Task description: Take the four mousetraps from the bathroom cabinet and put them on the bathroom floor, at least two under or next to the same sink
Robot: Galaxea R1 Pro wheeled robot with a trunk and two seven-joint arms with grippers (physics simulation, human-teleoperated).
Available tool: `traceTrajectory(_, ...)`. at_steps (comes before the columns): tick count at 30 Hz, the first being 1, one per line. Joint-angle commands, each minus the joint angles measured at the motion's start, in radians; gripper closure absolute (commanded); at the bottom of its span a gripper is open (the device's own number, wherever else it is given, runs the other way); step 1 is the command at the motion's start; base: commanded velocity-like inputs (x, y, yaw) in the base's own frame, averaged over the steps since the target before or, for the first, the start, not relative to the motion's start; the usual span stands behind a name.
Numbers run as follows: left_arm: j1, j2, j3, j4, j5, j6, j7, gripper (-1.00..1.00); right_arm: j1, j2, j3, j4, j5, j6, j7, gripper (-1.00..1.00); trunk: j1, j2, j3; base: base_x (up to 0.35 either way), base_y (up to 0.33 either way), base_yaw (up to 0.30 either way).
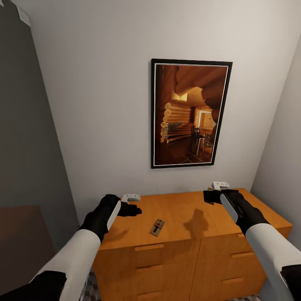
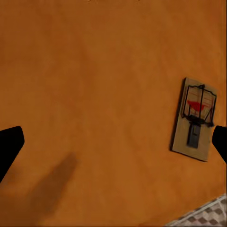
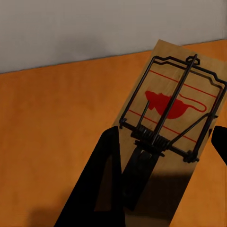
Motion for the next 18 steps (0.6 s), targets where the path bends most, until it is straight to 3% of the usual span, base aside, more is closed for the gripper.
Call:
traceTrajectory(1,0.0,-0.004,-0.001,-0.001,-0.003,0.004,-0.002,-1.0,0.0,-0.002,0.003,-0.001,0.002,0.004,0.002,1.0,0.0,-0.001,0.0,0.0,0.0,0.0)
traceTrajectory(18,0.0,-0.013,0.002,-0.001,-0.004,0.004,0.001,-1.0,-0.001,-0.003,0.004,-0.001,0.002,0.004,0.004,1.0,0.0,-0.001,0.0,0.0,0.0,0.0)
